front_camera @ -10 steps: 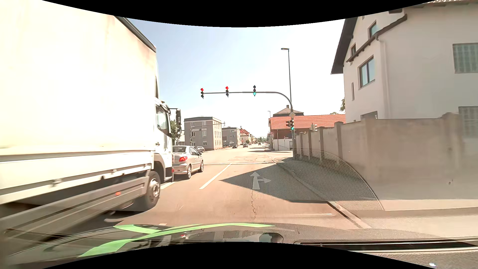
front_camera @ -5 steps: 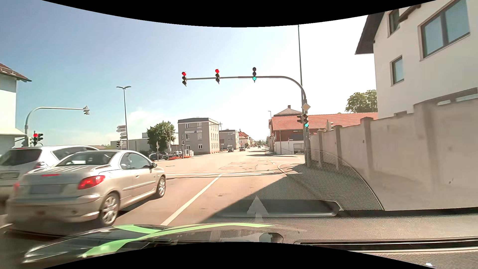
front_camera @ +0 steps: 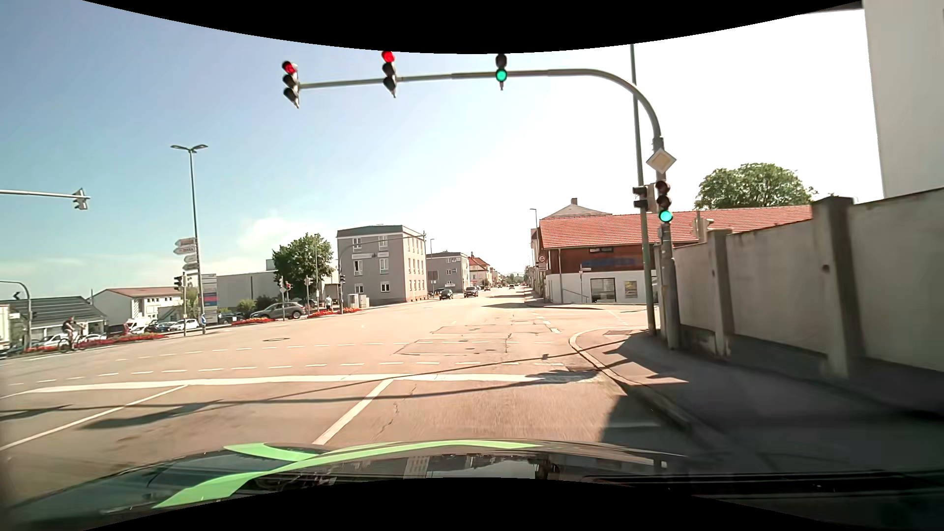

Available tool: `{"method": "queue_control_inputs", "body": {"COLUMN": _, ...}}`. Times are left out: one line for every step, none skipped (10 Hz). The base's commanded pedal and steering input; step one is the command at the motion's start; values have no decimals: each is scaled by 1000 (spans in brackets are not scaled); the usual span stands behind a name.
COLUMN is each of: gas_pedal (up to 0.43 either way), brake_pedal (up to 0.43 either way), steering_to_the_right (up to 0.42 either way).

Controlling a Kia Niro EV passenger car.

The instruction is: Follow the waypoints while adhering to traffic rules and regulations

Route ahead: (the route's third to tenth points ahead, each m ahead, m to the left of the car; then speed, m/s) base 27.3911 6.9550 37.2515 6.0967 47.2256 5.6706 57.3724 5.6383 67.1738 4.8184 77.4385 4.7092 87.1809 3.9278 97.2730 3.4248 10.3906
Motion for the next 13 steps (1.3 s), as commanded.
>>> {"method": "queue_control_inputs", "body": {"gas_pedal": 110, "brake_pedal": 0, "steering_to_the_right": 0}}
{"method": "queue_control_inputs", "body": {"gas_pedal": 110, "brake_pedal": 0, "steering_to_the_right": 0}}
{"method": "queue_control_inputs", "body": {"gas_pedal": 110, "brake_pedal": 0, "steering_to_the_right": -1}}
{"method": "queue_control_inputs", "body": {"gas_pedal": 110, "brake_pedal": 0, "steering_to_the_right": -1}}
{"method": "queue_control_inputs", "body": {"gas_pedal": 110, "brake_pedal": 0, "steering_to_the_right": -2}}
{"method": "queue_control_inputs", "body": {"gas_pedal": 110, "brake_pedal": 0, "steering_to_the_right": -1}}
{"method": "queue_control_inputs", "body": {"gas_pedal": 110, "brake_pedal": 0, "steering_to_the_right": -2}}
{"method": "queue_control_inputs", "body": {"gas_pedal": 110, "brake_pedal": 0, "steering_to_the_right": -3}}
{"method": "queue_control_inputs", "body": {"gas_pedal": 110, "brake_pedal": 0, "steering_to_the_right": -3}}
{"method": "queue_control_inputs", "body": {"gas_pedal": 110, "brake_pedal": 0, "steering_to_the_right": -2}}
{"method": "queue_control_inputs", "body": {"gas_pedal": 110, "brake_pedal": 0, "steering_to_the_right": -3}}
{"method": "queue_control_inputs", "body": {"gas_pedal": 110, "brake_pedal": 0, "steering_to_the_right": -3}}
{"method": "queue_control_inputs", "body": {"gas_pedal": 110, "brake_pedal": 0, "steering_to_the_right": -2}}
